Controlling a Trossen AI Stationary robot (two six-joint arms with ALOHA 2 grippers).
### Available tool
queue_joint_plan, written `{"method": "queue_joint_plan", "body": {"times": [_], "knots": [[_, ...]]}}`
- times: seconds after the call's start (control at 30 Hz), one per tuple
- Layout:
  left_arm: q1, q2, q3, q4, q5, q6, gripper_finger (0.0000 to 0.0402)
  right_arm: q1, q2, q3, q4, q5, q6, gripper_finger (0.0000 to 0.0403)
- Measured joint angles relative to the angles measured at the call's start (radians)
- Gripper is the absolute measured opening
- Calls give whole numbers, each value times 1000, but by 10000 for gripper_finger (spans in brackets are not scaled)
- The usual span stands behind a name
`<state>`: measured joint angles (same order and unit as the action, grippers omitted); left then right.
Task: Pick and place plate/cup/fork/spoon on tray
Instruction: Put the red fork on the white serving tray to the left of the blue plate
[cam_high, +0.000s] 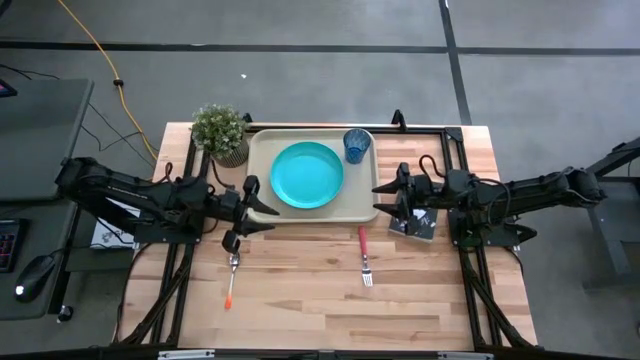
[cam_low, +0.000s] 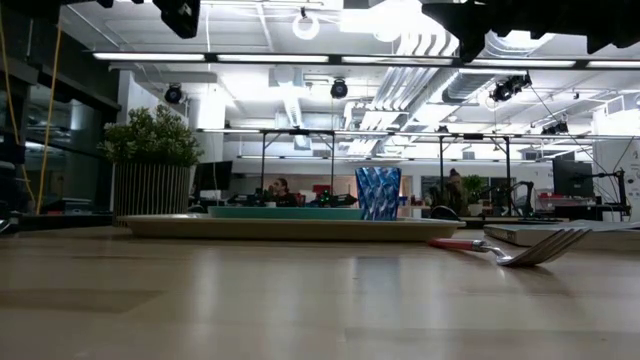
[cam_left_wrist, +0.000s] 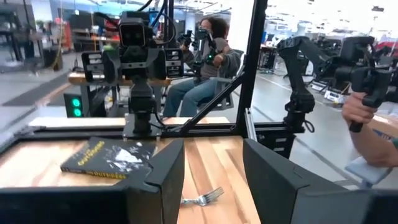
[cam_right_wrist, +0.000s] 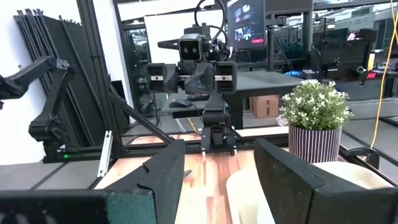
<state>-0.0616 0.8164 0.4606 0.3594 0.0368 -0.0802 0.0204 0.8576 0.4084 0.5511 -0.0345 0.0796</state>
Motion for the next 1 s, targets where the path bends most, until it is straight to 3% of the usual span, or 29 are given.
{"method": "queue_joint_plan", "body": {"times": [0.2,0.83,1.0], "knots": [[0,55,0,4,0,-103,145,0,7,0,-1,0,3,186],[1,95,19,25,-26,-84,145,0,14,0,0,-2,34,186],[1,95,19,25,-26,-82,145,32,41,7,-7,-2,135,186]]}}
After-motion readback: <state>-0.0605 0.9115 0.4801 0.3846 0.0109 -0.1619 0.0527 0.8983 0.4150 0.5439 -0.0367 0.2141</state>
